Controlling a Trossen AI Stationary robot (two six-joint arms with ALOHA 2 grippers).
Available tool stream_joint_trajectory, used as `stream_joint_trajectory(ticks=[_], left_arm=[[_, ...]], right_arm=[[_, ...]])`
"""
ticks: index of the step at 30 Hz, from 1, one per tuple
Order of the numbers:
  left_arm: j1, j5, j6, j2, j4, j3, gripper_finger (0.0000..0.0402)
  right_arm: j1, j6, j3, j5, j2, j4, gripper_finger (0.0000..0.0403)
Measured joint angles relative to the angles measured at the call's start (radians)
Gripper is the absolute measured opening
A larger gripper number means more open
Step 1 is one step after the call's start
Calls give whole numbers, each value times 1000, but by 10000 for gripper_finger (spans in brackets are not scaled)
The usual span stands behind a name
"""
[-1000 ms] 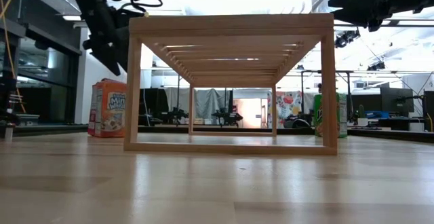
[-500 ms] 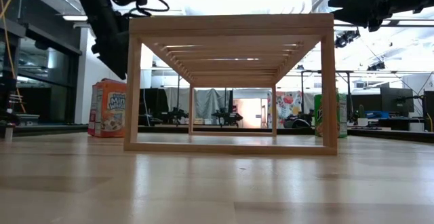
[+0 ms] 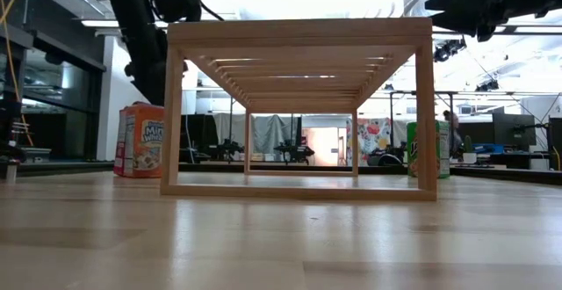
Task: Stack cereal on shelf
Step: Put the orange cereal box on the shelf aligned with the orange box
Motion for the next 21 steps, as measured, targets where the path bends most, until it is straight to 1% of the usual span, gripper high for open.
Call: stream_joint_trajectory(ticks=[6, 14, 17, 21], left_arm=[[-1, 50, 3, -36, 14, 0, 300], [1, 37, 50, -62, -7, 0, 300], [1, 15, 74, -62, -19, 0, 300], [1, 27, 109, -62, -19, 0, 300]], right_arm=[[0, 16, 0, 0, 0, -13, 240], [0, 19, 0, 0, 0, -13, 240], [0, 19, 0, 0, 0, -13, 240], [0, 19, 0, 0, 0, -13, 240]])
